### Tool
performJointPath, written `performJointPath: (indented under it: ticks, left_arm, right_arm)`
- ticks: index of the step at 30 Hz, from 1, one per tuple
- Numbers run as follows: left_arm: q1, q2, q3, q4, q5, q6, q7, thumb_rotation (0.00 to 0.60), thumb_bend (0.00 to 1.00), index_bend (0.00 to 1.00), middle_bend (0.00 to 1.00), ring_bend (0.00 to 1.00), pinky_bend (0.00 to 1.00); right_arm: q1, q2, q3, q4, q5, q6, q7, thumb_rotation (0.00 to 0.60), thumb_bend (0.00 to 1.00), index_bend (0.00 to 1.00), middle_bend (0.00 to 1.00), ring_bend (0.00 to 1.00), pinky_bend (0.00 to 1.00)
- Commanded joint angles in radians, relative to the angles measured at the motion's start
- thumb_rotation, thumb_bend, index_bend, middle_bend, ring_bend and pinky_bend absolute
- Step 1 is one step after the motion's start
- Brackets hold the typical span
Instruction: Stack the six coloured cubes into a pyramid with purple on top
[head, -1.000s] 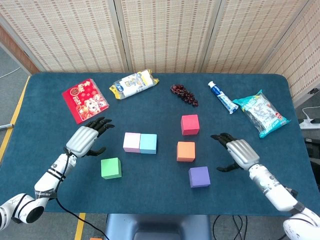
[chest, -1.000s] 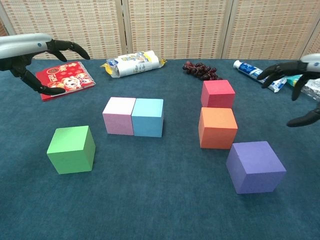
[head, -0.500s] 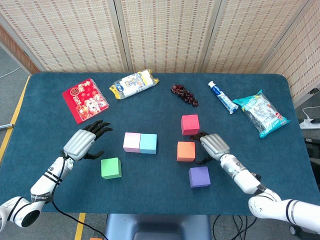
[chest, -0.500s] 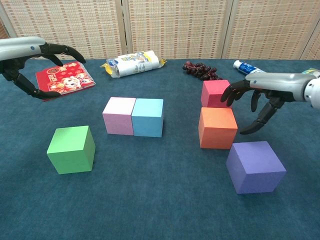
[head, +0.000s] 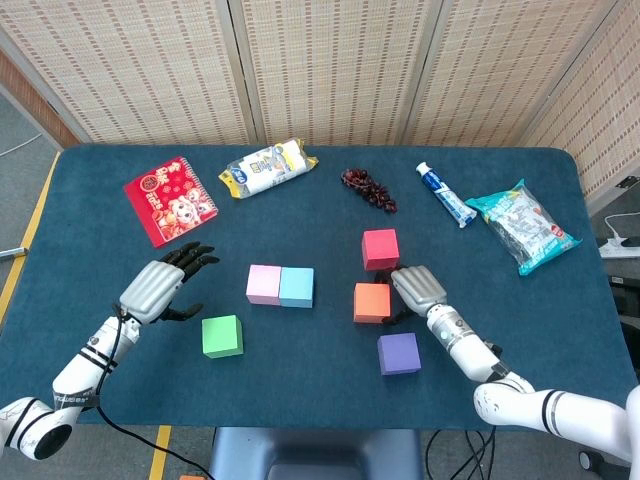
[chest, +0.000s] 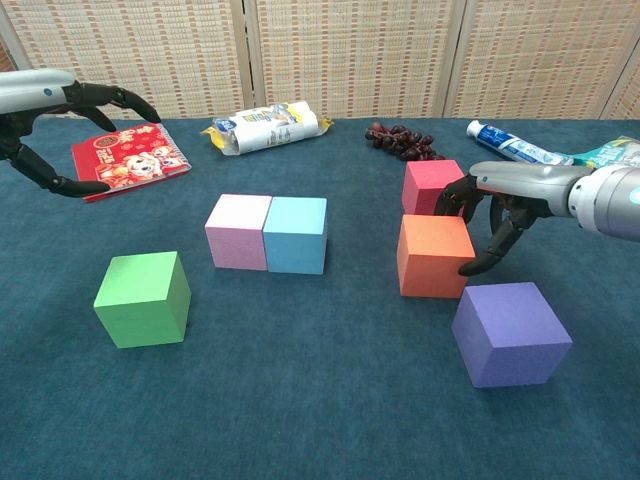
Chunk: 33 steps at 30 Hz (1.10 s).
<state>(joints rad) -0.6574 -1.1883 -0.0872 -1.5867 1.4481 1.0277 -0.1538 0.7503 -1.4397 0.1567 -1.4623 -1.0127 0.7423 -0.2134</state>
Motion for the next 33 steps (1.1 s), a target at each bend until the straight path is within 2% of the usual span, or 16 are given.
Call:
performJointPath:
  ticks: [1,4,8,15,22,33]
  left_arm:
    - [0.000,0.001,0.000,0.002,0.003,-0.002,-0.007,0.600,0.32,0.17,0.09,0.02,0.18]
    - [0.001,0.001,-0.001,0.004,0.008,-0.001,-0.017,0.600,0.32,0.17,0.09,0.02,0.18]
    - [0.000,0.002,0.000,0.007,0.014,-0.004,-0.030,0.600,0.32,0.16,0.08,0.02,0.18]
    - [0.003,0.003,-0.001,0.013,0.018,-0.003,-0.045,0.600,0.32,0.16,0.08,0.02,0.18]
    - [0.005,0.004,0.000,0.018,0.011,-0.010,-0.045,0.600,0.32,0.15,0.08,0.02,0.18]
    - [0.010,0.005,-0.001,0.016,0.000,-0.016,-0.046,0.600,0.32,0.14,0.08,0.02,0.17]
  right_arm:
    - [0.001,-0.018,-0.002,0.013,0.005,0.015,-0.003,0.600,0.23,0.47,0.46,0.43,0.60]
    - [0.005,-0.032,0.005,0.016,0.007,0.026,0.004,0.600,0.25,0.54,0.50,0.46,0.61]
    - [0.014,-0.045,0.017,0.020,0.001,0.026,0.024,0.600,0.25,0.55,0.50,0.46,0.61]
    - [0.064,-0.089,0.045,0.090,-0.010,-0.013,0.048,0.600,0.26,0.55,0.50,0.46,0.61]
    - [0.150,-0.114,0.070,0.173,-0.022,-0.098,0.047,0.600,0.26,0.53,0.50,0.45,0.61]
    - [0.215,-0.137,0.060,0.231,0.025,-0.167,0.036,0.600,0.26,0.50,0.50,0.43,0.61]
